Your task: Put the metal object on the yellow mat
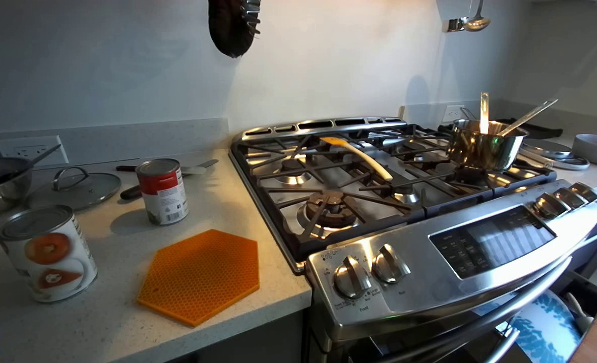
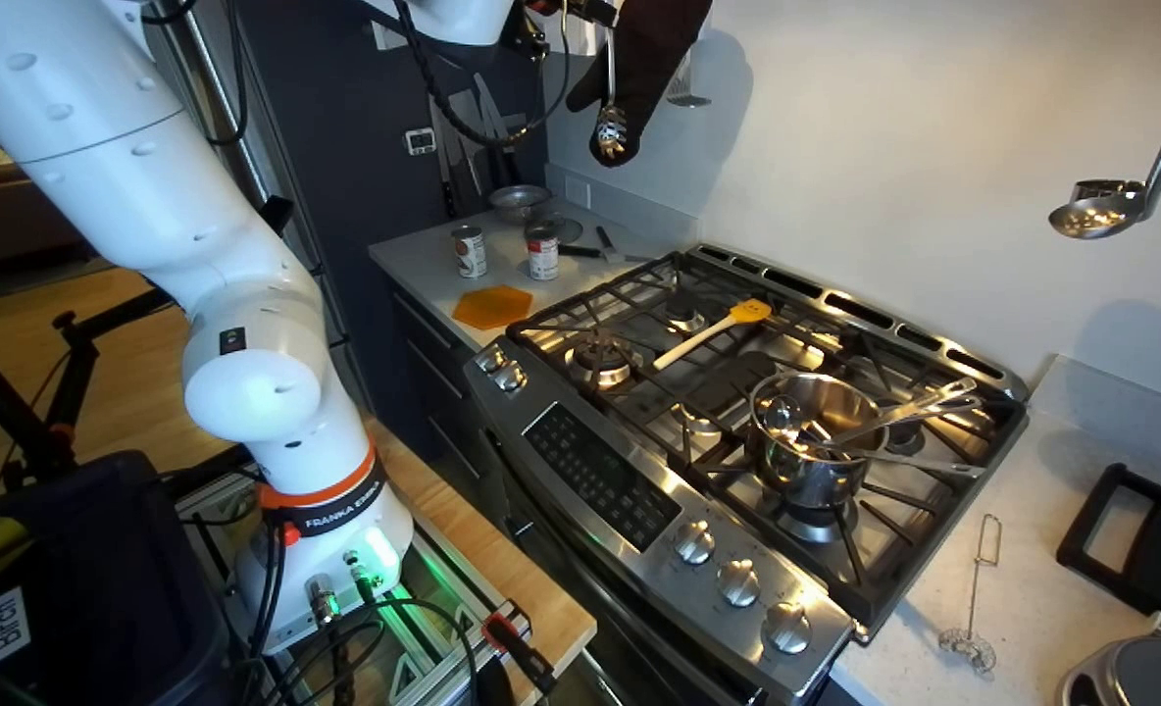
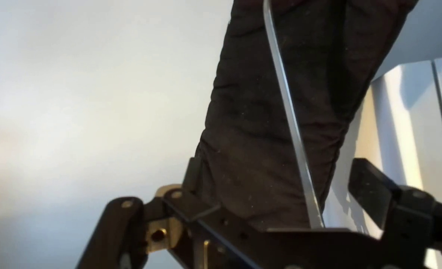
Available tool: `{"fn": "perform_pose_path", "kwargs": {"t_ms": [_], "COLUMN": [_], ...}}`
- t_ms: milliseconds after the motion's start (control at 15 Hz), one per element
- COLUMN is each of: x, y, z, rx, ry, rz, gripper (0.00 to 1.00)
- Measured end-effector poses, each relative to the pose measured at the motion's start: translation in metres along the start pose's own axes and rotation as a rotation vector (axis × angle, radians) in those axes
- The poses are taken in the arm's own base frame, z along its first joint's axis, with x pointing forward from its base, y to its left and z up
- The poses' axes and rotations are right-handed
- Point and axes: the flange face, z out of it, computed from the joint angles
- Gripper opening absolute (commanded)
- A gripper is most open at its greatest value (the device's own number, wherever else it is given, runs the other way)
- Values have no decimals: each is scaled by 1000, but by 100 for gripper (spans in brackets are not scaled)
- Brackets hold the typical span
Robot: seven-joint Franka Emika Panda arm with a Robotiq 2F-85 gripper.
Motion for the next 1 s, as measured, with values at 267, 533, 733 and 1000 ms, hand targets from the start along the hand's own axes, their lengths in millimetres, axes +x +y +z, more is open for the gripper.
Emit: {"fn": "perform_pose_path", "kwargs": {"t_ms": [267, 533, 733, 1000], "x": [-2, -4, -7, -10], "y": [-9, -14, -17, -18], "z": [5, 11, 17, 23], "rx": [-48, -77, -82, -95], "ry": [74, 131, 161, 177], "rz": [-18, -39, -54, -71], "gripper": [65, 31, 9, 0]}}
